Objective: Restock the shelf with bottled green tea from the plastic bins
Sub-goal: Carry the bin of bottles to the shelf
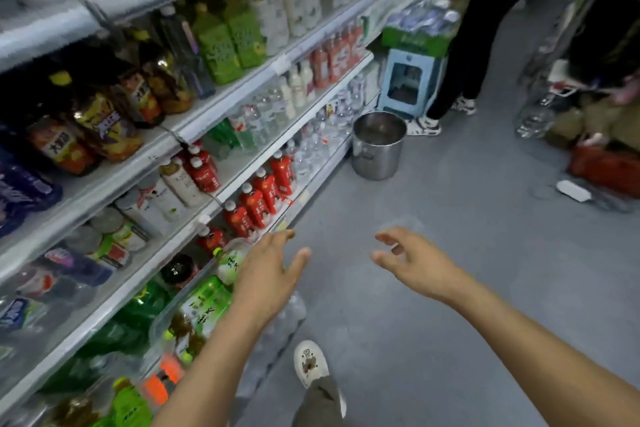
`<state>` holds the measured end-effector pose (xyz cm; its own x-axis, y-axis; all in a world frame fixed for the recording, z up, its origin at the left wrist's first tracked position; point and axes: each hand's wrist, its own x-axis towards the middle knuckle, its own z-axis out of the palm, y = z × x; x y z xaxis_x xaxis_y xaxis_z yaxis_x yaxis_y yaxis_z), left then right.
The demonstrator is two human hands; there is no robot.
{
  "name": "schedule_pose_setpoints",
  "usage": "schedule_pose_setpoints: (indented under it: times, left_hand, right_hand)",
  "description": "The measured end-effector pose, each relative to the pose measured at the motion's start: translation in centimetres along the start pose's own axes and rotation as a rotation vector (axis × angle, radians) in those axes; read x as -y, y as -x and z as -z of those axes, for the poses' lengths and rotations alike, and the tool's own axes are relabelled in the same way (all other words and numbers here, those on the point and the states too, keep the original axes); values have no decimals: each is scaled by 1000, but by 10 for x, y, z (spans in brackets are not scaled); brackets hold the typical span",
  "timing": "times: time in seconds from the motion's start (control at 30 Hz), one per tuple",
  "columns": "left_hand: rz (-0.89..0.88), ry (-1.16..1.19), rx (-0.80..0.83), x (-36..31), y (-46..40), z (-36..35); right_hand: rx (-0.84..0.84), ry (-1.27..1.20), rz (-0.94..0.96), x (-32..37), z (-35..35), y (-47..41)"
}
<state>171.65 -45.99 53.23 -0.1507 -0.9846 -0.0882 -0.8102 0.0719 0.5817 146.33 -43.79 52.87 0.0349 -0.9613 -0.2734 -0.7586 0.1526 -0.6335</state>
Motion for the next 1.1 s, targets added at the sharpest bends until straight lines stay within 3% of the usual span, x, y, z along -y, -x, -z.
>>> schedule_pose_setpoints:
  times: [0.17,0.3,0.53,0.73,0.87,1.1]
  left_hand:
    - [-282,-63,-33,-93,3,-6]
    - [-552,-81,11,-166,-6,-23]
    - [-977,-107,130,-286,-47,-71]
    - [-1300,-52,269,-389,-31,-129]
    - [-1502,-45,360,-452,4,-176]
    - [-1719,-279,430,-584,116,-268]
  right_hand:
    - [-403,8,-19,-26,62,79]
    - [-661,63,-151,-52,105,130]
    - [-998,182,-381,-102,154,183]
    - [-1323,164,-632,-146,168,243]
    - [-1378,215,-847,-176,166,314]
    - [-1191,300,-1208,-240,188,470]
